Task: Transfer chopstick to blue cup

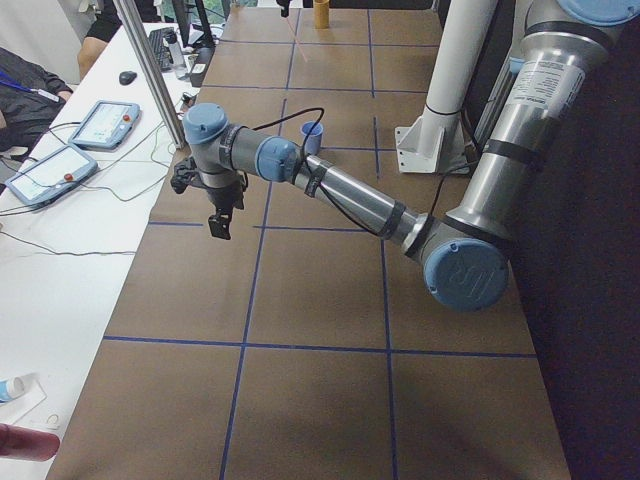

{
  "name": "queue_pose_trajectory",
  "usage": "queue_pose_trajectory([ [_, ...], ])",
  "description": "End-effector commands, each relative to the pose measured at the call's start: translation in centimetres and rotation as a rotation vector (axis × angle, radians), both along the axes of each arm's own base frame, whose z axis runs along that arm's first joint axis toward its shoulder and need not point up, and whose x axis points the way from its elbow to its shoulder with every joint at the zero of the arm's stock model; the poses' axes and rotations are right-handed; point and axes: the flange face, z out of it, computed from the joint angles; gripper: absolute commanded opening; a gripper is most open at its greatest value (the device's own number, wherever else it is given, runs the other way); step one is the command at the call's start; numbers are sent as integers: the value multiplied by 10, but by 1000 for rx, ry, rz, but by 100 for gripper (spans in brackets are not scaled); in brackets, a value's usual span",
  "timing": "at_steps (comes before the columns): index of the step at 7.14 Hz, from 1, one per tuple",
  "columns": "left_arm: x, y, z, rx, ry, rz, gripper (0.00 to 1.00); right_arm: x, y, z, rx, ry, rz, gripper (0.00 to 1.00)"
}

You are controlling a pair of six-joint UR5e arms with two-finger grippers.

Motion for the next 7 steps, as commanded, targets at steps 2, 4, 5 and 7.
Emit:
queue_pose_trajectory([
  [2,-41,-6,24,30,-51,-8,100,-106,42,-52,74,23,23,0],
  [4,-45,-9,42,43,-58,36,100,-173,27,-45,129,22,41,0],
  [5,-45,-11,50,34,-57,38,100,-198,28,-61,150,43,39,0],
  [7,-44,-11,52,30,-57,39,100,-213,28,-70,145,51,35,0],
])
